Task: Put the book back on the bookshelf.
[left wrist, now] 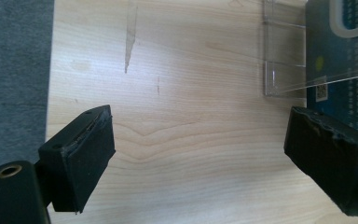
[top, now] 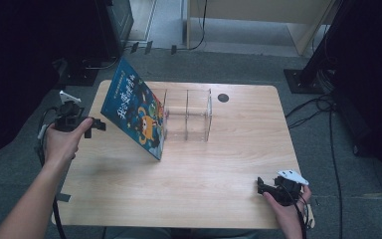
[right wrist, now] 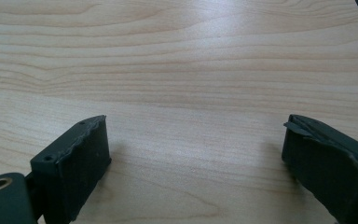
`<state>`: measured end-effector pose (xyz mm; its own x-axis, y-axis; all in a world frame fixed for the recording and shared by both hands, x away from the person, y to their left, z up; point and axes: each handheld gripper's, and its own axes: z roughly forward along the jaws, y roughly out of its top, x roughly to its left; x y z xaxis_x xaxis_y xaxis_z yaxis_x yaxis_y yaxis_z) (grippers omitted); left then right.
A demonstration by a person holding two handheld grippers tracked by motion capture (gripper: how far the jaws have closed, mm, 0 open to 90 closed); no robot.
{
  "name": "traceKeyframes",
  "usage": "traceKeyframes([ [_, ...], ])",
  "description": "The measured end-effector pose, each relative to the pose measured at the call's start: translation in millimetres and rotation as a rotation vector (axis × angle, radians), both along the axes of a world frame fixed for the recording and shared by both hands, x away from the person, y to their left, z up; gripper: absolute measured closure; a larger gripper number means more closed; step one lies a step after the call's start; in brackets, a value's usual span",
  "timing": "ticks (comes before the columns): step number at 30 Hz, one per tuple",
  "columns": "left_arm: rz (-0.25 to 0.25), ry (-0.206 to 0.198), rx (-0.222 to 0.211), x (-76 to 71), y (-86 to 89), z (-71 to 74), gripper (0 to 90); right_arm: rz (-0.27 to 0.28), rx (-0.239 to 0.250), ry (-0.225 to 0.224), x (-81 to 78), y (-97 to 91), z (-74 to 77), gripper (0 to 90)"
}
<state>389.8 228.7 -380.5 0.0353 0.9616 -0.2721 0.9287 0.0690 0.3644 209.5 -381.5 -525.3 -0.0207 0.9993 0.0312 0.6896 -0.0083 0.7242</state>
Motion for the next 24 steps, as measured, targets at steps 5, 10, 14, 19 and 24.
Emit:
traceKeyframes([
  [5,0.019,-0.022,0.022,-8.5,-1.3,-20.3,0.0,0.000,0.000,0.000,0.0,0.0,0.0,6.9],
  [10,0.033,-0.026,0.089,-16.2,-7.3,-41.4,0.0,-0.001,0.002,0.000,0.0,0.2,0.1,6.9],
  [14,0.038,-0.060,0.090,-23.4,-8.2,-54.7,0.0,-0.002,0.002,0.000,0.0,0.2,0.0,6.9],
  [19,0.035,-0.133,0.062,-36.2,-7.7,-70.1,0.0,-0.001,0.002,0.000,0.0,0.2,0.1,6.9],
  [24,0.024,-0.161,0.081,-51.1,-11.5,-86.9,0.0,-0.001,0.002,0.000,0.0,0.1,0.1,6.9],
])
